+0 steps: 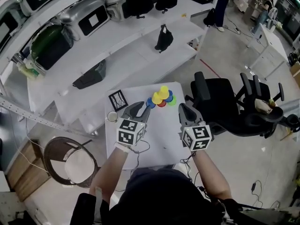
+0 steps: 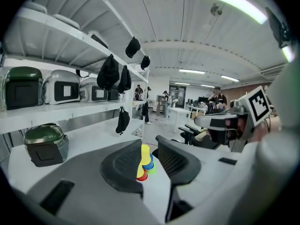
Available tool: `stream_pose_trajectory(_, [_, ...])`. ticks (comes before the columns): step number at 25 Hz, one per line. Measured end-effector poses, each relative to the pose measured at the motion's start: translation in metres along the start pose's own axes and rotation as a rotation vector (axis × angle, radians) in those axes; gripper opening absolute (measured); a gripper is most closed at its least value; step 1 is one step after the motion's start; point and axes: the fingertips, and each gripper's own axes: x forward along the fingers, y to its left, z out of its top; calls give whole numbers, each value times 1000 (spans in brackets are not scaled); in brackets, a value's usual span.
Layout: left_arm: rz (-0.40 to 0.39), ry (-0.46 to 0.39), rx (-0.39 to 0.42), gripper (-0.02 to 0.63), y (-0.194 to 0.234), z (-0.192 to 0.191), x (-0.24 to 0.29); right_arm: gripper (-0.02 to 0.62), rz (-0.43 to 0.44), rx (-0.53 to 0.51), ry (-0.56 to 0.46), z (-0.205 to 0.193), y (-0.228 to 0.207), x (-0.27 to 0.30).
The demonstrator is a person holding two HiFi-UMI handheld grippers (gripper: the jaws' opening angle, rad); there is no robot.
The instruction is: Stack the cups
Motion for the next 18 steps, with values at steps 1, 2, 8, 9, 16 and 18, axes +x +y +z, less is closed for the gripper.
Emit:
stream_pose_trajectory(1, [4, -12, 7, 105, -1, 3, -4, 5, 6, -12, -10, 3, 3, -1])
stream_pose_trajectory(2, [6, -25, 9, 98, -1, 5, -7, 0, 11, -23, -19, 5, 6, -2])
stream_pose_trajectory(8, [4, -65, 6, 33, -4, 8, -22, 0, 11, -121, -50, 16, 23, -8])
stream_pose_trajectory(9, [5, -66, 6, 32, -4, 8, -24, 0, 10, -132, -52, 17, 24, -9])
stream_pose_trajectory(16, [3, -70, 10, 34, -1, 6, -32, 0, 10, -152, -83, 27, 33, -15])
stream_pose_trajectory(18, [3, -67, 8, 34, 0, 5, -34, 0, 8, -154, -85, 27, 35, -17])
